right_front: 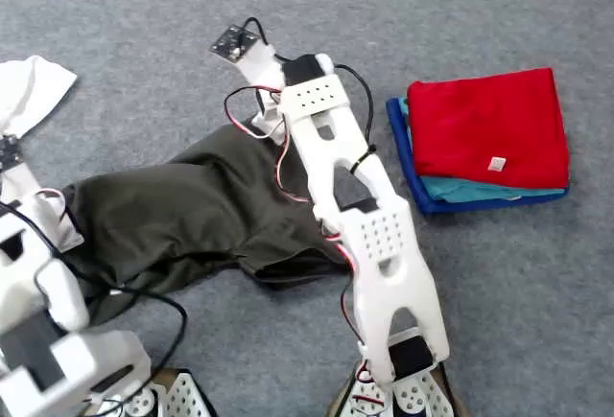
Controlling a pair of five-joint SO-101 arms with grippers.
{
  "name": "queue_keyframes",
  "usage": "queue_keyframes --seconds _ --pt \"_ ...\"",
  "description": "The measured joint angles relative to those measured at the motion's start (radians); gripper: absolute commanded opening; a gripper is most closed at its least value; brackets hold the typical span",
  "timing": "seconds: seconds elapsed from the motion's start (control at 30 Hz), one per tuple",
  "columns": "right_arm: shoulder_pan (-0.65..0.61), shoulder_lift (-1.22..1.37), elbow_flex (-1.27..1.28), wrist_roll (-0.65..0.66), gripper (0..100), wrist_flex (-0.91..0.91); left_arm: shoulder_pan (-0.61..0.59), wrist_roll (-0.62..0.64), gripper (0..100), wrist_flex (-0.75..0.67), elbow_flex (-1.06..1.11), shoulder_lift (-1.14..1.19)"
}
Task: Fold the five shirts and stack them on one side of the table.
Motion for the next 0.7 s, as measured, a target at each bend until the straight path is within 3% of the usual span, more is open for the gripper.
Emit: queue_keyframes --seconds 0.13,0.33,0.7 --pt "0.029 0.163 -0.218 0.008 3.7 0.071 -0.048 0.003 2 0.092 -0.149 0.117" --pt "0.052 0.284 -0.451 0.051 3.7 0.175 -0.095 -0.08 2 0.11 -0.21 0.169" --pt "0.075 0.301 -0.505 0.051 3.7 0.204 -0.186 -0.169 2 0.135 -0.235 0.15"
